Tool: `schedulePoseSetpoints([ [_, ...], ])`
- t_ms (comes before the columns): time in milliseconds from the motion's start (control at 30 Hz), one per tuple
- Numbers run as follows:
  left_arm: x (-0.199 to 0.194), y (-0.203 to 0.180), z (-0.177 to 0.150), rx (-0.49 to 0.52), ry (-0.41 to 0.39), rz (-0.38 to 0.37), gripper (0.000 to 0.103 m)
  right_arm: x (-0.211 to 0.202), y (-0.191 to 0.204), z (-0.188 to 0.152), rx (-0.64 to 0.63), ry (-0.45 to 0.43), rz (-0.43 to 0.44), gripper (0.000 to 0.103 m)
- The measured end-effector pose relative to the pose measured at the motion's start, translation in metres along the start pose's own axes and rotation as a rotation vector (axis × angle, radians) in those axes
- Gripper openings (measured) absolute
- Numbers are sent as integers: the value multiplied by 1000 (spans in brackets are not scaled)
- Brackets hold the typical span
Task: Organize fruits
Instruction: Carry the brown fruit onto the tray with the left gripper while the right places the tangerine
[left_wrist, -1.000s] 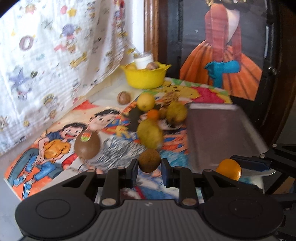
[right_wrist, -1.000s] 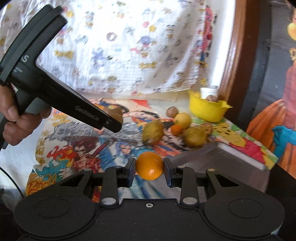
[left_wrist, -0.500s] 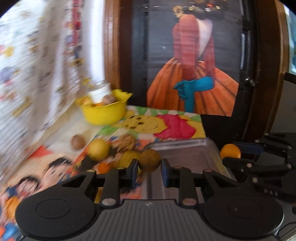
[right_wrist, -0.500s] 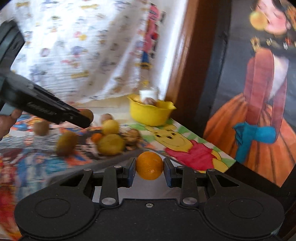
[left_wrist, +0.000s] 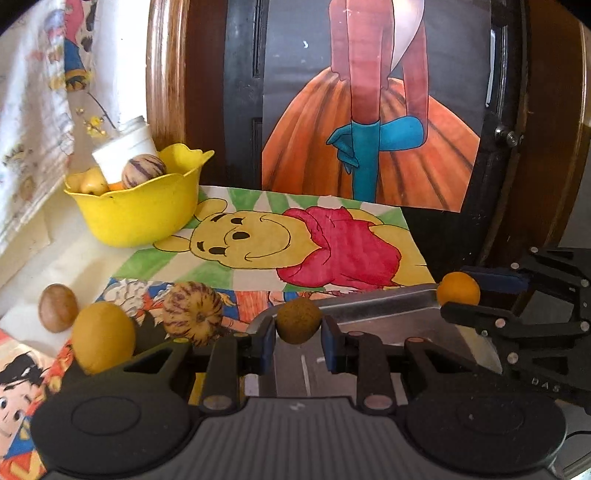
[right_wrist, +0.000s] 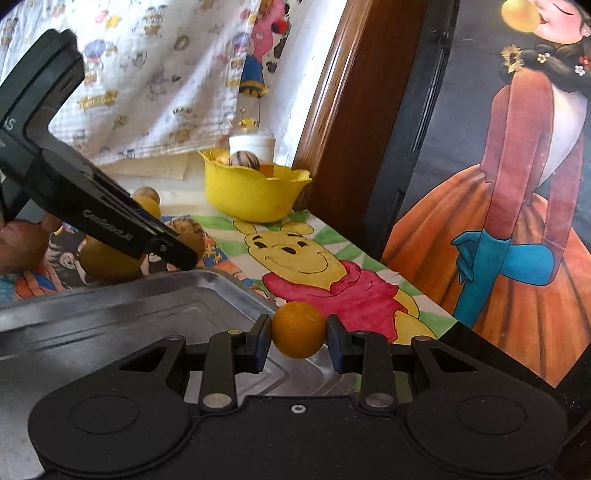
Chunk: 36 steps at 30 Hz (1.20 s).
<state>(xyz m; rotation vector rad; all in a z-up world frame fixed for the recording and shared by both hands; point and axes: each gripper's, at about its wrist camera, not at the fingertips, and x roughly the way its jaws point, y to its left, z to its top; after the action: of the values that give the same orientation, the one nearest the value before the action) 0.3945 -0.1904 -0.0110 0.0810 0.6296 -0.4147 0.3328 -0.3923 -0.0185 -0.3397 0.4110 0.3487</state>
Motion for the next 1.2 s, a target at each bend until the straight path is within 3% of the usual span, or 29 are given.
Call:
schedulePoseSetpoints([
  [500,38,-2,1,60,91,3,29,24,1,-10,-4,63,-11,34],
  [767,39,3,1,29,107,12,30,20,2,-9,1,64,-46,38],
  [867,32,6,2,2,95,16,39,12,2,-9,12,61,-64,39],
  [933,25,6,2,-13,79,23,52,5,4,-8,20,56,-74,41],
  [1067,4,7,2,-54,48,28,55,-16,8,-2,49,33,-89,51],
  [1200,-27,8,-2,-121,7,48,80,-45,16,6,83,-2,-93,68],
])
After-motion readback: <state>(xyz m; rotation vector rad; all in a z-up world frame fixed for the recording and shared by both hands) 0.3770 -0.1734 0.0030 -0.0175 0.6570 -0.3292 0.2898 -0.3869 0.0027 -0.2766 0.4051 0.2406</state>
